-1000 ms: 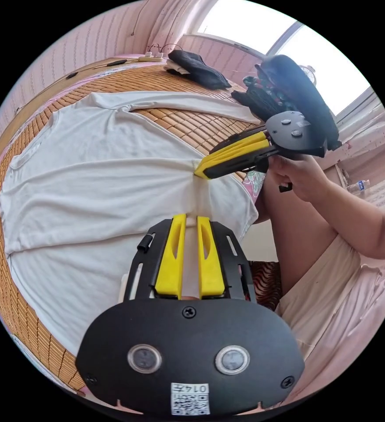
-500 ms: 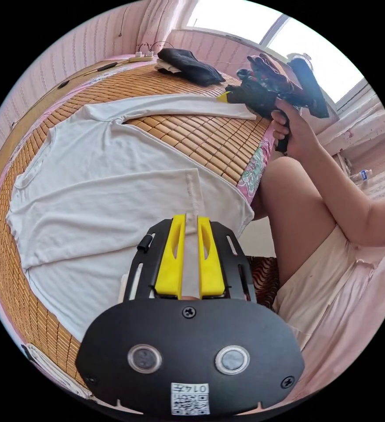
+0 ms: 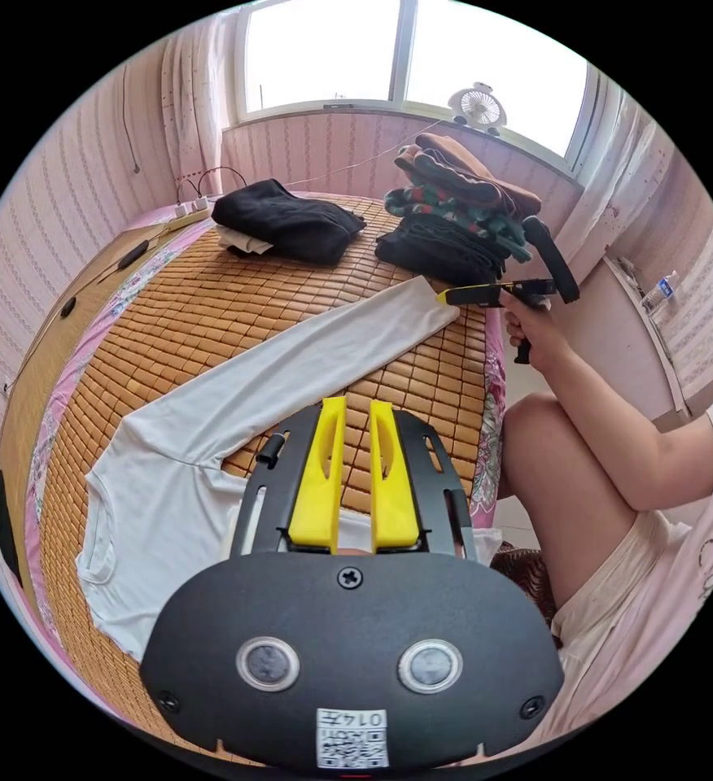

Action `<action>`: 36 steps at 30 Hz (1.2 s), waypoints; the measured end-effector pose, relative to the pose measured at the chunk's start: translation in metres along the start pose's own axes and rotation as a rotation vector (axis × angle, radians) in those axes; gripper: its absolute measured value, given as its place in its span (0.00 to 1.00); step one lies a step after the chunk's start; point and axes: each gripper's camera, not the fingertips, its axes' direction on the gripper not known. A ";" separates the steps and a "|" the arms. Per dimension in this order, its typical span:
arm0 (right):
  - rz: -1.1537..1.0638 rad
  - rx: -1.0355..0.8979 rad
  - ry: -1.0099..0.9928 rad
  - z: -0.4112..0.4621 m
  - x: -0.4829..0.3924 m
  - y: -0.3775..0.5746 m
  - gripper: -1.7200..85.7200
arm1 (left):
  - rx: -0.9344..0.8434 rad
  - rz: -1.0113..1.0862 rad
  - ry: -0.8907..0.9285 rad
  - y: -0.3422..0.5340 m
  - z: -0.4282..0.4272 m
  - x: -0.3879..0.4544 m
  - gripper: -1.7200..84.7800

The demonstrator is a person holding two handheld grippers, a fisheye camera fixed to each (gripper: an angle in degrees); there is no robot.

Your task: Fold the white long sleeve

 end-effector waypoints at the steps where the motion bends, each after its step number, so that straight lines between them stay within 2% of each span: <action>1: -0.026 -0.027 0.022 0.002 0.001 -0.001 0.09 | -0.017 0.006 0.017 -0.017 0.016 0.002 0.08; 5: -0.064 -0.095 0.085 0.011 0.014 0.000 0.05 | -0.055 0.060 0.048 -0.068 0.070 0.016 0.08; 9: -0.086 -0.103 0.065 0.008 0.026 0.002 0.02 | -0.082 0.068 -0.007 -0.104 0.111 0.012 0.08; 16: -0.178 -0.191 -0.029 0.000 0.064 0.007 0.02 | -0.226 -0.154 -0.057 -0.147 0.195 -0.055 0.08; 21: -0.152 -0.171 -0.129 -0.007 0.094 0.013 0.05 | -0.216 -0.184 -0.012 -0.157 0.223 -0.071 0.08; 24: -0.109 -0.060 -0.114 -0.024 0.109 0.018 0.05 | -0.225 -0.173 -0.013 -0.163 0.232 -0.073 0.08; 27: -0.085 0.031 -0.134 -0.031 0.116 0.020 0.07 | -0.186 -0.115 0.015 -0.173 0.232 -0.070 0.07; 31: -0.004 0.134 -0.084 -0.020 0.116 0.016 0.09 | -0.171 0.019 0.187 -0.188 0.241 -0.043 0.07; 33: 0.001 0.121 -0.087 -0.008 0.110 0.010 0.11 | -0.159 0.094 0.239 -0.193 0.248 -0.020 0.07; 36: -0.030 0.023 0.019 0.016 0.096 0.003 0.13 | -0.174 0.199 0.283 -0.201 0.269 0.019 0.08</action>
